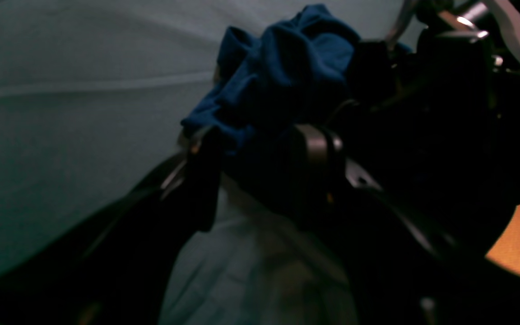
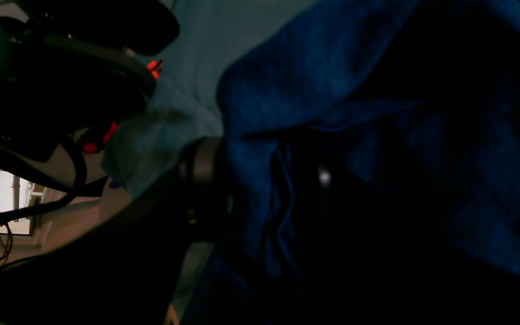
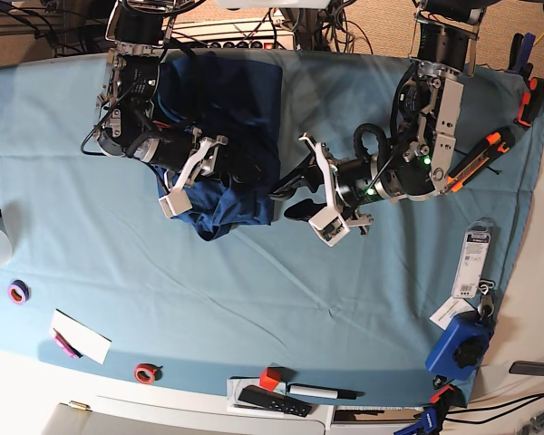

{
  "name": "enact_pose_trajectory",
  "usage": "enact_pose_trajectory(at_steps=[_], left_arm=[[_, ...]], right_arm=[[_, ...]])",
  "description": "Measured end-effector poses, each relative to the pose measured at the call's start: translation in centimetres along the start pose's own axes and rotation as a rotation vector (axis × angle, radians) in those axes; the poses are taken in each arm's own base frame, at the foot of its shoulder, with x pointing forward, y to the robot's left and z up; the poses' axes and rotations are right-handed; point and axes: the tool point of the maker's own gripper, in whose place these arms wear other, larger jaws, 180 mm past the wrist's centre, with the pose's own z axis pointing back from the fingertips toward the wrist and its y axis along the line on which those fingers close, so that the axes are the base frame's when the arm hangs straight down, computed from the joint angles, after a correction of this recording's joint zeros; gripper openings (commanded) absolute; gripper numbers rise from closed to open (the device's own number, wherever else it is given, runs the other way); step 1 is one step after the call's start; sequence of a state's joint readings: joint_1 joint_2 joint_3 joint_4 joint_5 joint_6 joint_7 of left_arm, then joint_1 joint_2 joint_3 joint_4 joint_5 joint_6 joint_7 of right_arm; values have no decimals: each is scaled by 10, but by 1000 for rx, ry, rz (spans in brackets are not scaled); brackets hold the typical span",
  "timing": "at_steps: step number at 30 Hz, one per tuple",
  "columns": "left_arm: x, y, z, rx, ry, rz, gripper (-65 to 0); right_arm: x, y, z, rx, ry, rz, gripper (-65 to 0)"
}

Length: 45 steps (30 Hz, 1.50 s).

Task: Layout the t-shirt on the table in an organized manner, then fold the t-shirt properly
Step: 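Fold the grasped edge over the bundle with both grippers, then release, then tuck and flatten the shirt bundle edge with the right gripper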

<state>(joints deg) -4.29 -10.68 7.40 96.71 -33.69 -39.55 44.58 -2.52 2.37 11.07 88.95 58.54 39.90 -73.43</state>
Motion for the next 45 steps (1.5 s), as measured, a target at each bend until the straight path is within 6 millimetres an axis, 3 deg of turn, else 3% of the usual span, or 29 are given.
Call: enact_pose_trajectory(at_steps=[7, 13, 16, 19, 27, 30, 33, 37, 40, 45], left_arm=[[-11, -6, 0, -7, 14, 23, -386], [-12, -7, 0, -8, 16, 27, -386], [-12, -7, 0, -8, 16, 27, -386], [-12, -6, 0, -8, 16, 27, -386], [-16, 0, 2, 21, 41, -1, -386], [-13, 11, 4, 64, 42, -6, -386], [-10, 35, 18, 149, 23, 22, -386], [-8, 70, 44, 271, -13, 92, -386], [-8, 83, 60, 303, -24, 101, -386], [-10, 90, 71, 318, -18, 96, -386]], right_arm=[[3, 9, 2, 30, 5, 9, -388], [32, 33, 13, 40, -58, 135, -388], [38, 34, 15, 19, -61, 172, -388], [38, 32, 12, 3, -41, 190, -388], [20, 60, -13, 95, 50, 240, -388], [22, 57, -10, 83, 40, 234, -388], [34, 36, 7, 13, -22, 197, -388], [57, -6, 54, -129, -168, 119, -388], [66, -32, 94, -225, -278, 59, -388], [64, -46, 137, -273, -372, -13, -388]])
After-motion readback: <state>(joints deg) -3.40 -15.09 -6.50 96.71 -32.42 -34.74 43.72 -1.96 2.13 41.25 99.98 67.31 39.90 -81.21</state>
